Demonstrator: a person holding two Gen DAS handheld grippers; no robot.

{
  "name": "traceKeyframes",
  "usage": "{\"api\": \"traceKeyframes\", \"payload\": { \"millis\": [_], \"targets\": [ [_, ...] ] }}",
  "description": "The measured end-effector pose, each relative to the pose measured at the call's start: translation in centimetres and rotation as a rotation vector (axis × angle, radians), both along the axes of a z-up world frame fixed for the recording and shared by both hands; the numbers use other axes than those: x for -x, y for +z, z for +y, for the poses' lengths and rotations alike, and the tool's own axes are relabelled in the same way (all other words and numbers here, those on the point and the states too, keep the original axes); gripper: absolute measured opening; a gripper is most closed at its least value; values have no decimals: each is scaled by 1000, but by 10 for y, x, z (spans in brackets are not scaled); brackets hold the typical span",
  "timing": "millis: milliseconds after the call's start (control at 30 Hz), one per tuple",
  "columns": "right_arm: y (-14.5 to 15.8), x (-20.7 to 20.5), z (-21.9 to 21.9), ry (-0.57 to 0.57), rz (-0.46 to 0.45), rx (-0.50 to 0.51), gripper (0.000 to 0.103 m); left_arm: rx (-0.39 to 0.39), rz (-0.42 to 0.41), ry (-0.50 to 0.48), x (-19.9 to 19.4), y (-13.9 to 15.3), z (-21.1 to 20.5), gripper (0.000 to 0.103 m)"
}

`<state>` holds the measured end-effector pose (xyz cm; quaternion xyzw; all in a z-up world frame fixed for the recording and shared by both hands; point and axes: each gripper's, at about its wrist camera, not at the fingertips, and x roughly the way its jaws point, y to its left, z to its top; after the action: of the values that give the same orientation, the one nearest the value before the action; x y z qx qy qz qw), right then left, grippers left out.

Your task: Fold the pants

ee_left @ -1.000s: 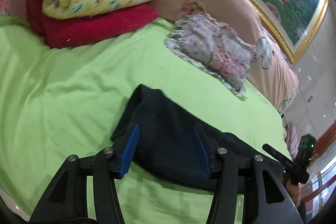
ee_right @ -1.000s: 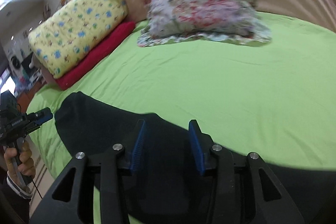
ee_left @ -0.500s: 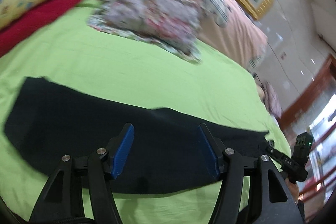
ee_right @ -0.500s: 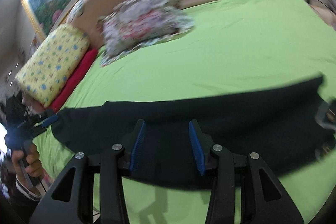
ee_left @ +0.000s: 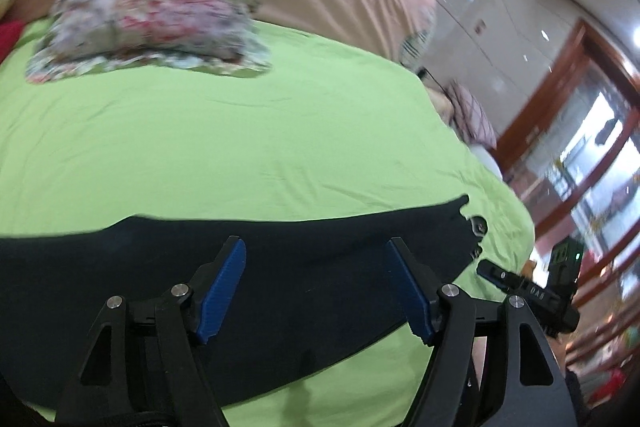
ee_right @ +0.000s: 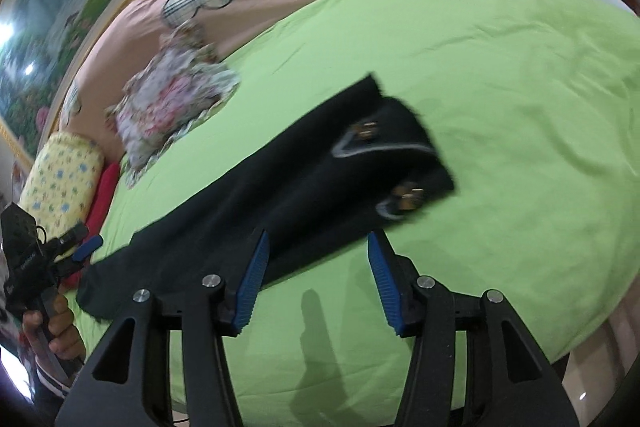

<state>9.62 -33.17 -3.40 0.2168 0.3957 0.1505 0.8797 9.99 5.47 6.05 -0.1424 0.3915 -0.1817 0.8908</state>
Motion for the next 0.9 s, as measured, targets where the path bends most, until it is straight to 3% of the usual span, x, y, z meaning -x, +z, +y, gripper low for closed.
{"api": "traceKeyframes", "payload": {
  "millis": [100,200,567,767,833,900],
  "targets": [
    [-3,-4,-11,-47,25,-34,64,-30,6,-68,-15,1,-30,73],
    [-8,-11,-19,-86,46,-78,67,-62,10,-123,-31,1,-59,74],
    [-20,-38,-33,-230,112,-278,67,-137,32,-252,-64,-2,-124,76],
    [-22,-43,-28,-219,77,-260,66,-162,72,-310,-84,-10,-150,76],
    [-24,-43,-30,-201,63,-245,54,-184,80,-343,-92,-12,-162,76],
    [-28,-41,-37,-192,63,-239,30,-202,87,-378,-100,-14,-174,77]
  ]
}}
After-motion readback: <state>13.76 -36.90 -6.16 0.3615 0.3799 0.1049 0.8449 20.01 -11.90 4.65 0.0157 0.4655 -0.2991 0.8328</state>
